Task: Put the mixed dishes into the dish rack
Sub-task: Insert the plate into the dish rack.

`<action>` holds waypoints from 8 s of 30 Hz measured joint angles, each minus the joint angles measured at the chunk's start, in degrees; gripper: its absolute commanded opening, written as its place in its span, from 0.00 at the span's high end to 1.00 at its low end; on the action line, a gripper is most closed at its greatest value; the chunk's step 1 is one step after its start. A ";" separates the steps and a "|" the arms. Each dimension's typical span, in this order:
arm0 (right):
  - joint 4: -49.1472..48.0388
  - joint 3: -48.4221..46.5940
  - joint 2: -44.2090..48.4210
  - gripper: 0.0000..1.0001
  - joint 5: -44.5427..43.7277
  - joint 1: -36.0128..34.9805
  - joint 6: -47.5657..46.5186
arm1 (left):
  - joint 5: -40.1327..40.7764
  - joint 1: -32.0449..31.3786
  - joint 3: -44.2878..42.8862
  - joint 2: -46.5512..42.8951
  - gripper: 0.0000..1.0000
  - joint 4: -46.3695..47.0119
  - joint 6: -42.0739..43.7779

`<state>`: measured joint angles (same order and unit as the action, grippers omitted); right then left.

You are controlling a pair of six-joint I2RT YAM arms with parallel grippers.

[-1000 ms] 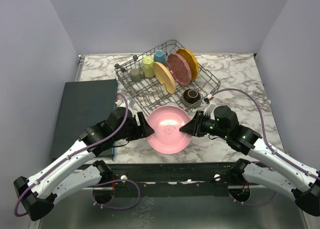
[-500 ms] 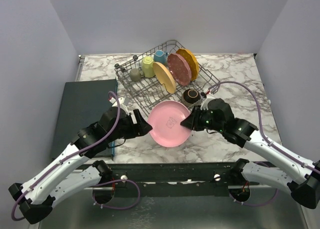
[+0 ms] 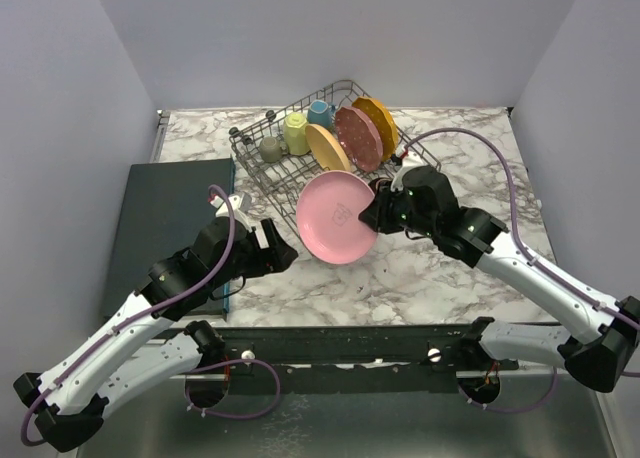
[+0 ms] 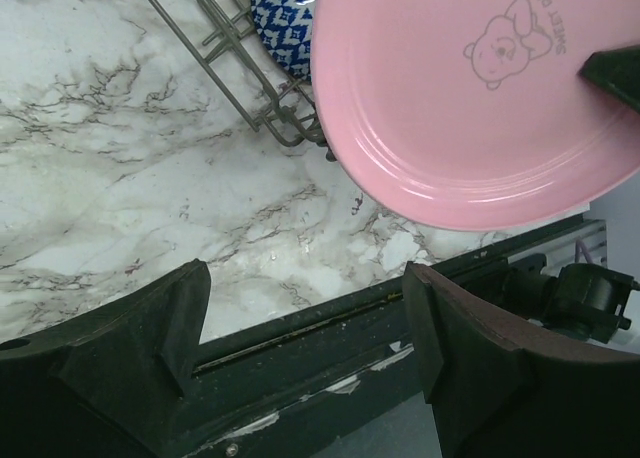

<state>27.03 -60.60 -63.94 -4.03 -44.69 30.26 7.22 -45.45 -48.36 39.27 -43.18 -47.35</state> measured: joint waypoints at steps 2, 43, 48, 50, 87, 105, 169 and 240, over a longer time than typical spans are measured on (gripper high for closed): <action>0.55 -1.92 -1.90 1.00 -0.87 0.00 -1.09 | 0.35 -0.02 0.00 0.00 0.12 -0.20 0.33; 6.54 -39.65 -29.66 1.00 -20.48 -4.90 -19.04 | 7.87 -0.02 0.28 -5.86 0.01 -0.72 5.49; 6.54 -42.60 -34.62 1.00 -23.93 -5.38 -21.03 | 7.87 -0.02 0.50 -5.88 0.01 -0.63 5.66; 6.58 -43.71 -36.54 1.00 -25.18 -5.55 -21.81 | 7.89 -0.02 0.50 -5.88 0.01 -0.63 5.86; 2.03 -54.64 -54.75 1.00 -39.04 -8.90 -39.80 | 9.16 0.00 0.55 -6.86 0.01 -0.63 6.29; 0.02 -54.64 -57.40 1.00 -39.58 -8.61 -41.03 | 9.18 0.00 0.55 -6.86 0.01 -0.63 6.29; 1.44 -53.96 -60.89 1.00 -36.09 -6.19 -35.80 | 9.35 0.50 0.61 -6.84 0.01 -0.63 6.29; 3.06 -52.13 -62.18 0.51 -32.89 -4.31 -31.12 | 9.35 1.25 0.61 -6.25 0.01 -0.63 6.29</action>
<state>30.09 -112.73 -126.13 -36.93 -48.99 -0.86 16.58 -44.21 -47.75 33.01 -43.81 -41.06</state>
